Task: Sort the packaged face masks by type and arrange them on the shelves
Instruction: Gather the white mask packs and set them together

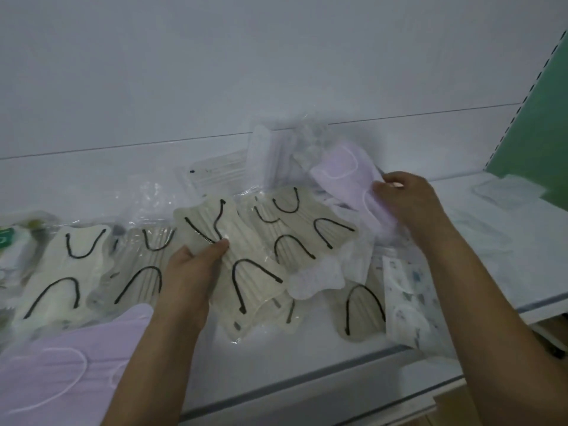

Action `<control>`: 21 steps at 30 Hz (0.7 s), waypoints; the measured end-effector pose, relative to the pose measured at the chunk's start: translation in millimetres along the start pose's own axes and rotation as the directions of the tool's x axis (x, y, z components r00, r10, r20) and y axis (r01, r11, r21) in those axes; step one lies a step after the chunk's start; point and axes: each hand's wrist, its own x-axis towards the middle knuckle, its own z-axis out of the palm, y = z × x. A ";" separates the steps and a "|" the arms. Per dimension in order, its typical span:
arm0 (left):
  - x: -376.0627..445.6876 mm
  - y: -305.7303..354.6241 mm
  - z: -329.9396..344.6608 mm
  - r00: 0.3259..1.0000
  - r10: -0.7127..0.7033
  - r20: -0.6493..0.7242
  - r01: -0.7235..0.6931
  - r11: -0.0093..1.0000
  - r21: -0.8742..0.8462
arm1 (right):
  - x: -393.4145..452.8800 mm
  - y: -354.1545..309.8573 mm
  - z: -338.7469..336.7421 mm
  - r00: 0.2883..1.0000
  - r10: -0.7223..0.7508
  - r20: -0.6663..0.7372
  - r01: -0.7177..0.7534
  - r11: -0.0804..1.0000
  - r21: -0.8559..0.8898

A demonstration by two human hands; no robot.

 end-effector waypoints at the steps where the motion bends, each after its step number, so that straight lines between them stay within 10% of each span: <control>1: -1.0 -0.9 1.6 1.000 0.000 0.004 0.000 1.000 0.004 | 5.6 7.1 -5.5 0.998 0.060 -0.015 -0.061 0.998 -0.028; 5: -1.7 -4.5 6.9 0.999 0.042 -0.023 -0.041 0.998 0.045 | -4.9 16.2 -3.9 0.910 -0.246 -0.333 0.065 0.879 -0.472; 9: -7.0 -6.4 13.1 0.998 0.044 -0.055 -0.043 0.999 0.017 | -50.2 -12.6 55.8 0.875 -0.460 0.147 0.477 0.773 -0.418; 12: -14.4 -7.5 13.1 0.998 0.040 -0.051 -0.040 0.999 0.011 | -59.3 -6.7 72.9 0.917 -0.336 0.214 0.398 0.764 -0.507; 16: -21.2 -3.9 9.9 0.997 0.030 -0.078 -0.033 0.999 -0.038 | -73.9 -26.7 49.5 0.942 -0.321 -0.096 0.276 0.905 -0.322; 21: -32.2 0.5 9.7 0.999 0.039 0.035 -0.039 0.999 -0.003 | -145.5 -64.6 84.7 0.755 -0.564 0.335 0.564 0.819 0.108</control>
